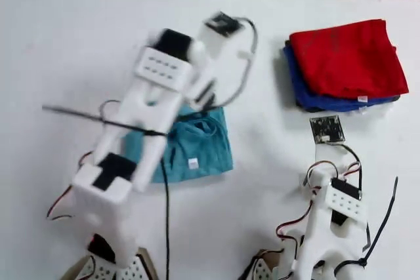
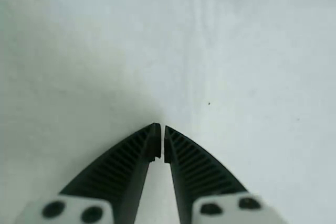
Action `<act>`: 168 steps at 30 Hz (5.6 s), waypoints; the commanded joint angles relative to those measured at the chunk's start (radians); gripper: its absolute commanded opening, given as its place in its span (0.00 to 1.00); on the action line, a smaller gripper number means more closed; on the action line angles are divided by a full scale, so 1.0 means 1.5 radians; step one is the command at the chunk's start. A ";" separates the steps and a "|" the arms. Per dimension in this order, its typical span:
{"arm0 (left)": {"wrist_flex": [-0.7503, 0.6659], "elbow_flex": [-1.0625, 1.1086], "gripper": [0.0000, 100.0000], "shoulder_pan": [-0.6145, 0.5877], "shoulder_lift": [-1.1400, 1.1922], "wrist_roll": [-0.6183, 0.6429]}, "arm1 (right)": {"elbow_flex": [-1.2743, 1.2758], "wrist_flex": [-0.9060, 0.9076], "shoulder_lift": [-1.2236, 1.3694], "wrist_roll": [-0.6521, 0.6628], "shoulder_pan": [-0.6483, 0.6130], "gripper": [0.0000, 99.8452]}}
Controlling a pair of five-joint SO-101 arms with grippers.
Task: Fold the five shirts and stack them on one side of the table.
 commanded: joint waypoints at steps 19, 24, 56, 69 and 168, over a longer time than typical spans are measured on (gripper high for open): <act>-0.222 0.344 0.03 0.013 -0.026 -0.031 | -0.002 -0.012 -0.020 0.000 0.009 0.02; -0.360 0.345 0.03 0.010 -0.026 0.033 | -0.002 -0.012 -0.020 0.000 0.009 0.02; -0.337 0.614 0.03 0.174 -0.158 0.029 | -0.002 -0.013 -0.019 0.000 0.009 0.02; -0.370 0.681 0.03 0.188 -0.377 -0.021 | -0.002 -0.013 -0.019 0.000 0.009 0.02; -0.412 0.969 0.03 -0.494 -0.746 -0.144 | -1.605 0.734 0.772 0.062 -0.347 0.02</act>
